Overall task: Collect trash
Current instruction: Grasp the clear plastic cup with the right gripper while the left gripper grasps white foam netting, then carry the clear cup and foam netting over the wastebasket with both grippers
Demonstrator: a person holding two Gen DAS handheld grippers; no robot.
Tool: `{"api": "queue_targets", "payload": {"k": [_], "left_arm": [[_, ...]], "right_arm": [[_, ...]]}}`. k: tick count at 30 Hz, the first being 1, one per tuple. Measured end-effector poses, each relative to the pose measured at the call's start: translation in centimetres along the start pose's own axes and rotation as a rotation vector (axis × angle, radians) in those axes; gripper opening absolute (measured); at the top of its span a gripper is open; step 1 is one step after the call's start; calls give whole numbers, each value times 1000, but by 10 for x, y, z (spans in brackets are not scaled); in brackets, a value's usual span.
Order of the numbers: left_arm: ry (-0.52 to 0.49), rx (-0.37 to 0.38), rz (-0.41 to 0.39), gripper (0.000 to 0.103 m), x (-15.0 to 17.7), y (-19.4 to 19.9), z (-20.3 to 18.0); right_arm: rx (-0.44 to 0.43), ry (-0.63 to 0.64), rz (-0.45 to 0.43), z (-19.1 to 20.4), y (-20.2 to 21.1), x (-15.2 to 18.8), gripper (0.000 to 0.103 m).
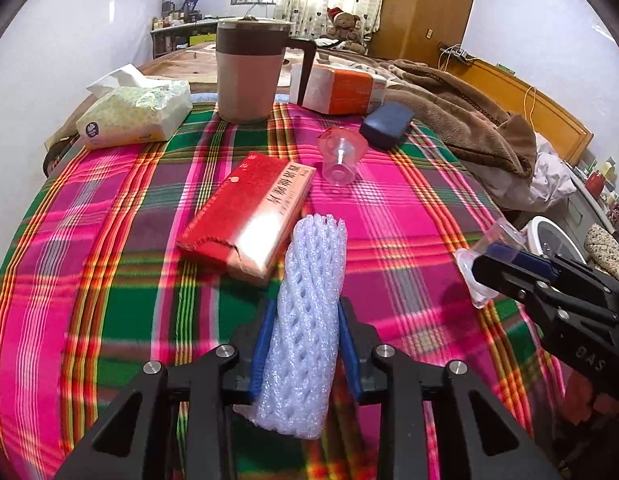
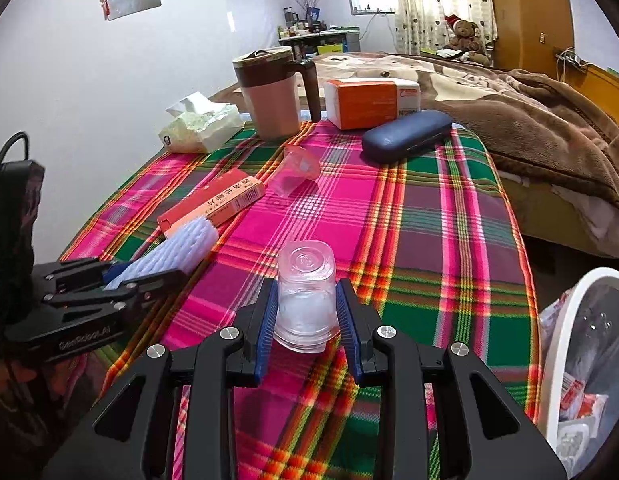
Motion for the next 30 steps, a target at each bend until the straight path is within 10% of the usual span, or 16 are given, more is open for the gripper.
{"api": "queue_targets", "payload": {"k": [30], "left_arm": [[-30, 34, -195, 32, -7, 107, -85]], "right_arm": [[131, -62, -207, -49, 118, 7, 31]]}}
Point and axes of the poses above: each gripper's, at about its wrist camera, not at the fingertips, and y roughly against the way its jaws point, z to its left, x to its underside, the point moved 10 cm from there along -y, roughly the way its jaws point, and after that the axes turned 12 degrees about -x, right-handed, at the moved point
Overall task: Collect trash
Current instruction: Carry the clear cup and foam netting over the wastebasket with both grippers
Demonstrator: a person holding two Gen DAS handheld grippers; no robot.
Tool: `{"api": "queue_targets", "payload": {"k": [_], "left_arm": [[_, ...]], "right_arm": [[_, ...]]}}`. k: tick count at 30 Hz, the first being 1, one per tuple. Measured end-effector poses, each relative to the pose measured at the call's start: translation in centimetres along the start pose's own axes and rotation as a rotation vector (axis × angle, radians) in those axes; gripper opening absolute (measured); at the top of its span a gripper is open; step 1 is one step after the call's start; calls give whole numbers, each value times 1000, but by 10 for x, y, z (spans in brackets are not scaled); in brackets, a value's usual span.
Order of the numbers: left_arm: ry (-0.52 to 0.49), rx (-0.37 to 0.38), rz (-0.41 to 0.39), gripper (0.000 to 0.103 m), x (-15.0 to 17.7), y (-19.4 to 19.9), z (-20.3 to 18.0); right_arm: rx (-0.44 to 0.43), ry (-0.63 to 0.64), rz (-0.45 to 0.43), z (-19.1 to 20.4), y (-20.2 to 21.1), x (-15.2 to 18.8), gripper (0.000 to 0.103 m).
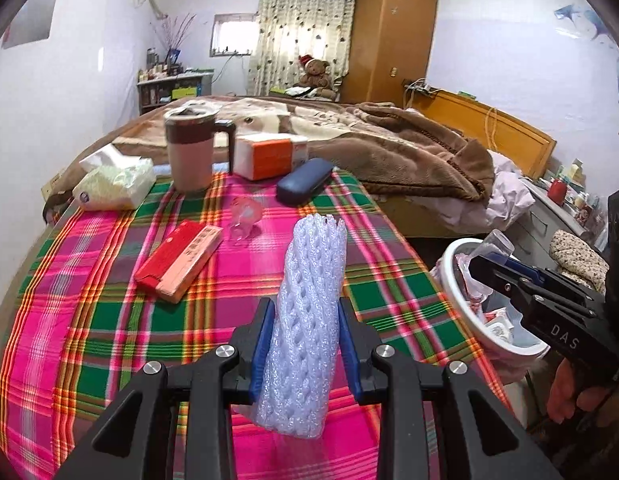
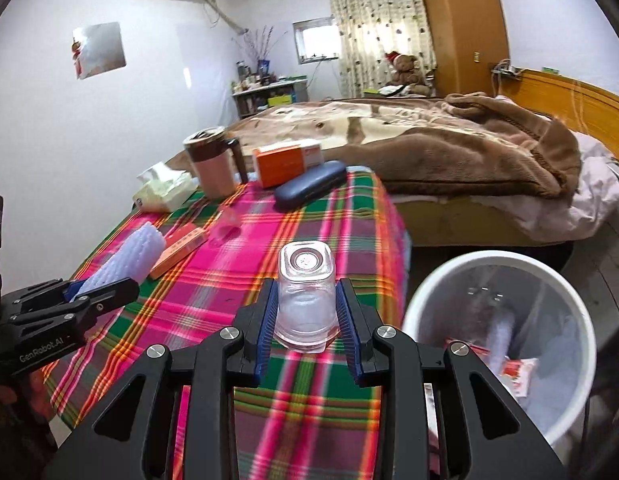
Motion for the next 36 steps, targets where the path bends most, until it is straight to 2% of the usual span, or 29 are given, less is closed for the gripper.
{"api": "queue_targets", "payload": {"k": [5, 15, 21, 36], "left_arm": [[-15, -1, -27, 32, -5, 7, -23], [-58, 79, -44, 32, -12, 12, -89], [-80, 153, -27, 32, -12, 9, -134], [-155, 237, 7, 32, -3, -5, -221]], "right_arm": [[37, -26, -22, -20, 16, 0, 31], [120, -64, -73, -61, 49, 0, 31], [185, -102, -67, -94, 60, 6, 31], [274, -165, -27, -146, 75, 28, 31]]}}
Point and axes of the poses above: each gripper's, at about its wrist camera, not at the fingertips, and y roughly against the way its jaws point, z to its left, x to its underside, the point moved 10 cm from there along -y, roughly the way its jaws point, and after that the axes turned 12 degrees about -x, right-handed, at the moved point
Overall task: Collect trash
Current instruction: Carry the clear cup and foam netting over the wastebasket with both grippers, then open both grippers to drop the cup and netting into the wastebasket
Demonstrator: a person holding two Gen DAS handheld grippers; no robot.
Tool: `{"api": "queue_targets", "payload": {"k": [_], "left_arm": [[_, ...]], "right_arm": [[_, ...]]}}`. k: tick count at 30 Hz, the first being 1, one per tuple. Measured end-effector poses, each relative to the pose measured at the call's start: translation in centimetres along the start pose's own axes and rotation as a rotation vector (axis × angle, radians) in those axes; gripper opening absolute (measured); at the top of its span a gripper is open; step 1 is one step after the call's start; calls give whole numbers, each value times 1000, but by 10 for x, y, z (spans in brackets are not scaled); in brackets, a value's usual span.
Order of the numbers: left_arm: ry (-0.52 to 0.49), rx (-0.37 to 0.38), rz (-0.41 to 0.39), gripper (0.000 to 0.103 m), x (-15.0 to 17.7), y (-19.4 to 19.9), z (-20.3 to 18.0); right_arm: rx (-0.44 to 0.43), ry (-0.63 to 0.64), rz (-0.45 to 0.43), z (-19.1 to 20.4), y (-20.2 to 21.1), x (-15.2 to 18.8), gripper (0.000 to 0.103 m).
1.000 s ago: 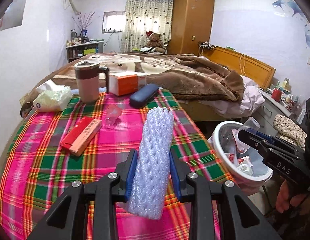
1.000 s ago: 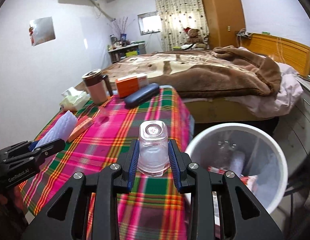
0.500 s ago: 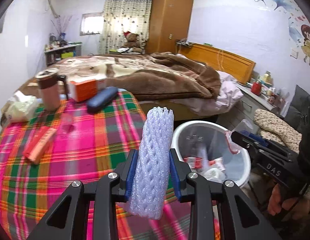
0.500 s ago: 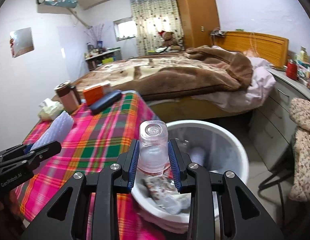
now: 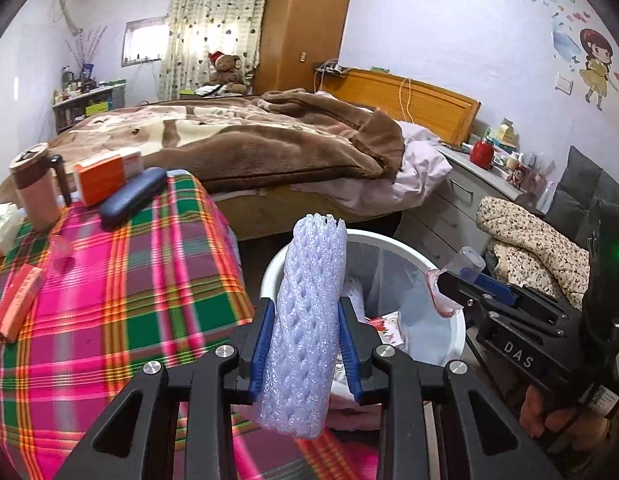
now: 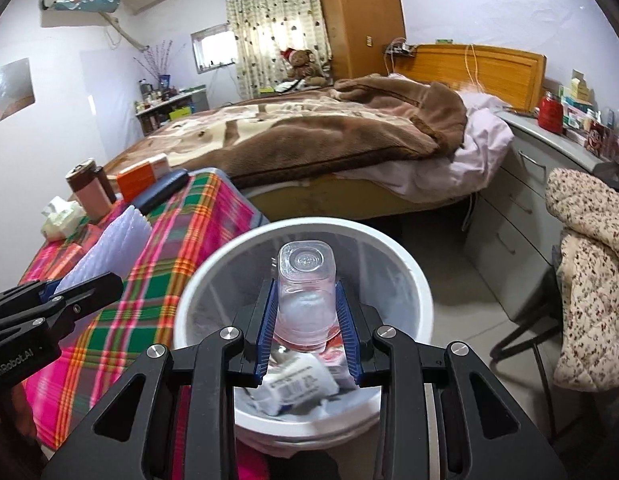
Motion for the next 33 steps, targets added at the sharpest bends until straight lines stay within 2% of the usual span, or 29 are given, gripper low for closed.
{"api": "queue_targets", "payload": {"k": [4, 16, 19, 23, 24, 26, 27, 33], "left_arm": [[-37, -3, 2, 32, 1, -11, -19], [-50, 33, 59, 32, 8, -39, -42], [-50, 43, 67, 36, 8, -44, -46], [-49, 43, 67, 54, 7, -46, -47], [-49, 45, 65, 55, 7, -46, -47], [-47, 45, 65, 55, 7, -46, -47], [-47, 43, 66, 55, 7, -46, -46], [-36, 33, 57, 56, 7, -41, -38]], "right_arm": [[18, -15, 15, -12, -2, 5, 31], [29, -33, 50, -32, -11, 10, 31], [46, -25, 67, -34, -13, 12, 31], [42, -28, 82, -37, -15, 15, 32], [46, -28, 82, -38, -15, 15, 34], [47, -28, 83, -38, -15, 14, 56], [45, -28, 80, -38, -15, 14, 60], [45, -28, 69, -36, -12, 13, 61]]}}
Point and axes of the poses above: each gripper's, at about its wrist camera, not at the fingertips, and y roughly against the way its jaws point, z to its left, x to its underside, the point moved 10 cm from there along -y, roughly the way its jaws point, and after that the axes turned 12 degrees about -x, right-handed, at the moved point
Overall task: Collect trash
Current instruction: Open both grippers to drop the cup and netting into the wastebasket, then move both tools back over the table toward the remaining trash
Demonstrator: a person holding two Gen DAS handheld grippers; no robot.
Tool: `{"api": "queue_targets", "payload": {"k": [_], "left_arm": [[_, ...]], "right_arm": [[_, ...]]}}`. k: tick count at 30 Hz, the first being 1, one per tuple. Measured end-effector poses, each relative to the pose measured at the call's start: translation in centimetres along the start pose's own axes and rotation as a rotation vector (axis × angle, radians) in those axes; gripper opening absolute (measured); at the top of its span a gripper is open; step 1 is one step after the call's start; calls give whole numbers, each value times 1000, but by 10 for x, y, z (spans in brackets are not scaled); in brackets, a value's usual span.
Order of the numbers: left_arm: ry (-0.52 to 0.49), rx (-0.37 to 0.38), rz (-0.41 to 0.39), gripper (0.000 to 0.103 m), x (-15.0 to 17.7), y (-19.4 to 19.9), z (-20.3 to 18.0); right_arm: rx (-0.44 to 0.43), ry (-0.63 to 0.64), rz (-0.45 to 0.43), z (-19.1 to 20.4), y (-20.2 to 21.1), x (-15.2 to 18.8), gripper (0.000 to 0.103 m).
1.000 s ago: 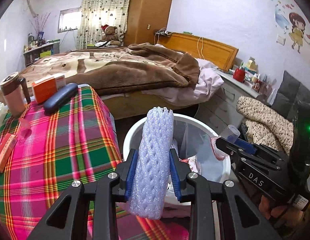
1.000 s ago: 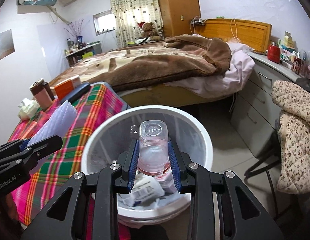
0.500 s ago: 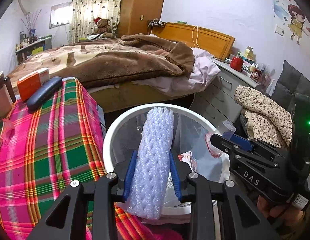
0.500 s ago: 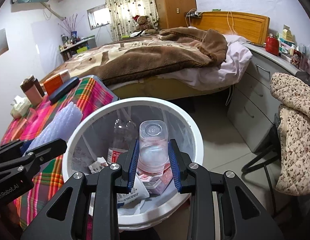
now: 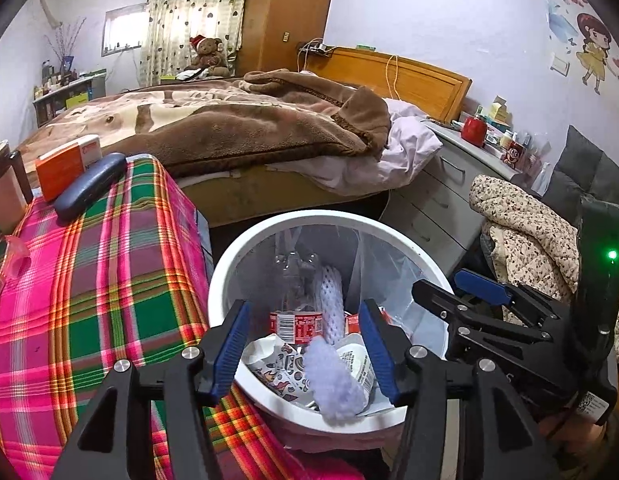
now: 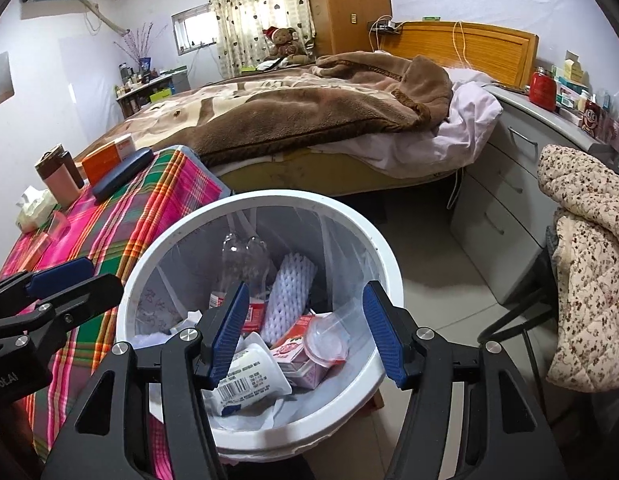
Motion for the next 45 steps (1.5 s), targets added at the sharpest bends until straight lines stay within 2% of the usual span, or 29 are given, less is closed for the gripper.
{"api": "queue_targets", "payload": {"k": [10, 23, 27, 30, 45], "left_arm": [[18, -34, -30, 56, -1, 18, 18], [78, -110, -77, 61, -2, 47, 71], [101, -142, -94, 62, -2, 56, 95], [118, -168, -102, 63, -3, 62, 113], [230, -305, -114, 64, 6, 79, 224]], "right_arm": [[2, 2, -40, 11, 8, -5, 61], [-55, 38, -97, 52, 11, -16, 61], [-73, 65, -106, 68, 6, -20, 63], [-96, 81, -116, 82, 3, -24, 68], [-181, 169, -126, 155, -23, -35, 69]]}}
Point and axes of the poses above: each gripper's, at about its wrist camera, not at the fingertips, and y roughly against the way its jaws point, z to its left, x to its underside, the point moved 10 cm from there along -y, roughly the way its jaws point, and after that the axes turned 12 degrees about -x, right-handed, at the moved point
